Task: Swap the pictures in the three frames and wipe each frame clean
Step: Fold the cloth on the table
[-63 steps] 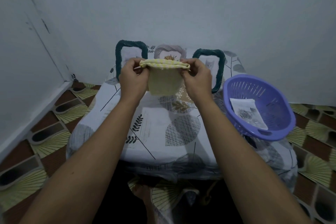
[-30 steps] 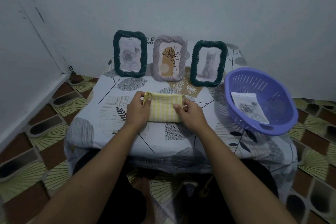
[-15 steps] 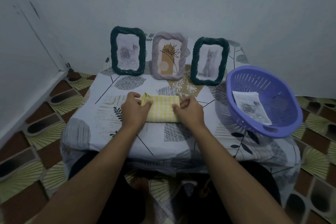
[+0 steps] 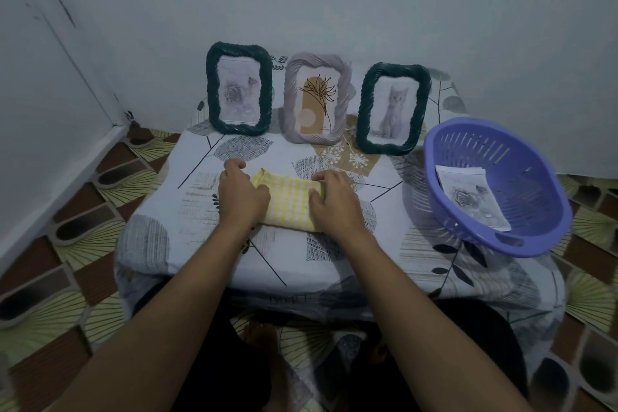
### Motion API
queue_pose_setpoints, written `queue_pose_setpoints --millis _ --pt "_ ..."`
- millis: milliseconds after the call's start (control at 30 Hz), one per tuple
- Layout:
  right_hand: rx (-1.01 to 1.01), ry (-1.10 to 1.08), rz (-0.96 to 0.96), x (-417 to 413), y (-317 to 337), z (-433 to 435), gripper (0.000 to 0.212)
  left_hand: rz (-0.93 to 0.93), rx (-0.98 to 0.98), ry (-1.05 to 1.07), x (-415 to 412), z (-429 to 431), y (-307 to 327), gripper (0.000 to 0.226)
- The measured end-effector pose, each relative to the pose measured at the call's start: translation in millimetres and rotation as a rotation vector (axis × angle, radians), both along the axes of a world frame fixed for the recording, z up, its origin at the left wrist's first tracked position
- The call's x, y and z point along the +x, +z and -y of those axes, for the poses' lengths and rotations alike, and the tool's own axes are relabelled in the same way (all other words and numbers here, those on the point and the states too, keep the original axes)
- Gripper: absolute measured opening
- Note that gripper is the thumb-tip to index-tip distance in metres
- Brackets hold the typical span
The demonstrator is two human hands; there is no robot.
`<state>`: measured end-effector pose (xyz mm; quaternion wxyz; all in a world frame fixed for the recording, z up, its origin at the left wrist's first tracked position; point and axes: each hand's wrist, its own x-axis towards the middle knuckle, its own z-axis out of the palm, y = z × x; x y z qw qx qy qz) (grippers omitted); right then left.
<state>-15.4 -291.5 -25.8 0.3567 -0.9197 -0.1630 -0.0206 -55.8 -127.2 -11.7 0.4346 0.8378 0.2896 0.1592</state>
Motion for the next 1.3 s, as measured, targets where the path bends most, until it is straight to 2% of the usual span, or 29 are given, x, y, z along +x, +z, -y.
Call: queue_pose_setpoints --millis 133,200,300,400,533,600,767,1033,1167,1300 --pt "0.050 -0.088 -0.017 4 -1 0 0.025 -0.081 -0.029 -0.030 -2 -7 3 0.055" --pt "0.054 -0.106 -0.012 4 1 -1 0.025 -0.111 0.021 -0.048 -3 -8 3 0.057" --pt "0.031 -0.085 0.084 0 2 -5 0.029 -0.072 0.233 -0.084 -5 -7 2 0.051" --pt "-0.086 -0.013 0.138 -7 2 -10 0.037 0.030 0.457 -0.287 -4 2 0 0.049" --pt "-0.307 0.053 0.029 -9 -3 -10 0.048 -0.207 0.657 -0.558 -1 1 -15 0.048" --pt "-0.393 0.053 -0.003 -7 -10 -10 0.052 -0.326 0.665 -0.584 -2 -1 -23 0.051" --pt "-0.455 -0.001 -0.068 -7 -14 -11 0.058 -0.385 0.679 -0.518 -4 4 -27 0.059" --pt "-0.389 -0.169 -0.152 -7 -14 -15 0.058 -0.426 0.647 -0.465 -8 9 -29 0.064" --pt "-0.365 -0.322 -0.074 -7 -14 -15 0.061 -0.445 0.572 -0.433 -11 12 -29 0.063" --pt "-0.346 -0.311 -0.012 -6 -11 -14 0.046 -0.456 0.602 -0.413 -15 12 -28 0.061"
